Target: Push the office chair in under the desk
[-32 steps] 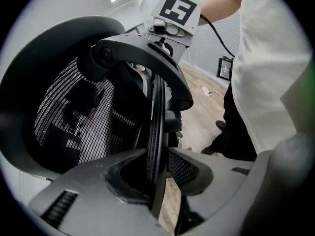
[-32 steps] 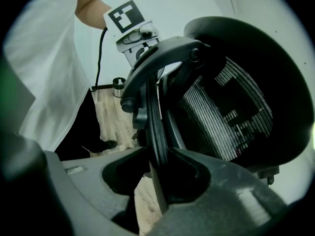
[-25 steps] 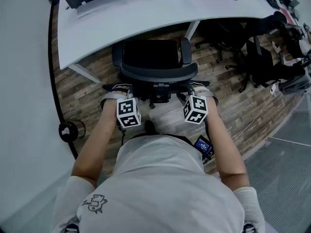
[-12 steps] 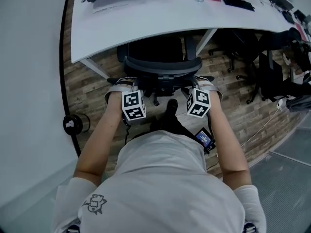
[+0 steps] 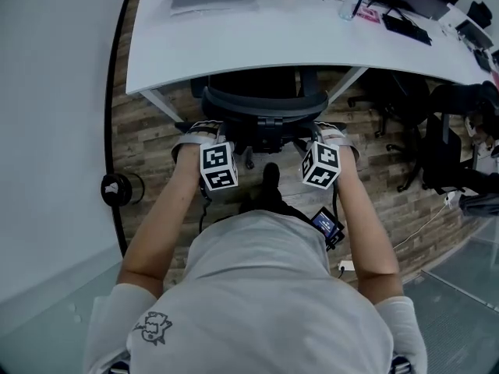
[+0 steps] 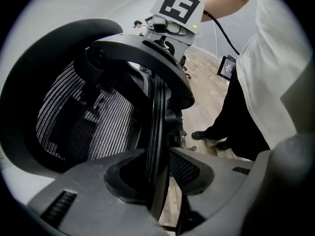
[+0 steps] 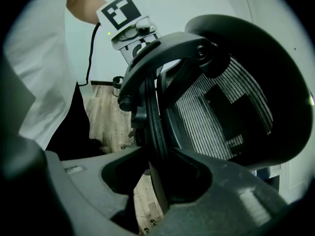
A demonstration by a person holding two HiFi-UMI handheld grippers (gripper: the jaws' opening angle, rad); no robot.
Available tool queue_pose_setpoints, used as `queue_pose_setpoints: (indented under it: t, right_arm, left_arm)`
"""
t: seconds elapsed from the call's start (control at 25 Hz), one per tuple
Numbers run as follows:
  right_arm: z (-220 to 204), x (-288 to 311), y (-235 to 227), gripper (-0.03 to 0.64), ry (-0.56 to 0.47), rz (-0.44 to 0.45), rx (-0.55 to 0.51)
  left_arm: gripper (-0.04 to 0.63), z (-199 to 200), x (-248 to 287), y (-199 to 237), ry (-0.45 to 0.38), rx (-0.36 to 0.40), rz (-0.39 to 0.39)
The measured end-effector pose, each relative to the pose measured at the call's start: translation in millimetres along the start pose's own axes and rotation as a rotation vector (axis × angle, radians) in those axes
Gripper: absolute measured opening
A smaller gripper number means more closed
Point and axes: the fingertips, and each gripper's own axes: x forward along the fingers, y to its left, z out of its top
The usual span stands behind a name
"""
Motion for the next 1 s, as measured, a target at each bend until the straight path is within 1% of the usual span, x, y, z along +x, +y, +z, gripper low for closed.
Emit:
queue_pose_setpoints:
  t: [0.12,0.32,0.52,0.76,1.0]
  right_arm:
    - [3,11,-18,0.141,-0.004,0.011,-0.02]
    - [15,30,-48,0.14,-0.024,0.014,-0.054]
    - [23,49,-75,0.138,-0.04,0.026,-0.085]
    - [25,65,-103,0.14,-0.052,0.037,-0.111]
    - [28,77,-126,0.14,-0.059,0.041,-0.128]
  left_arm:
    - [0.127,-5,8,15,0.015,-0.014,0.002]
    - [0.127,-22,21,46,0.051,-0.005,0.04]
    - [0.127,-35,34,71,0.083,-0.045,0.033]
    - [0.127,-40,46,95,0.093,-0.065,0.06]
    - [0.127,-45,54,114,0.101,-0.081,0.069]
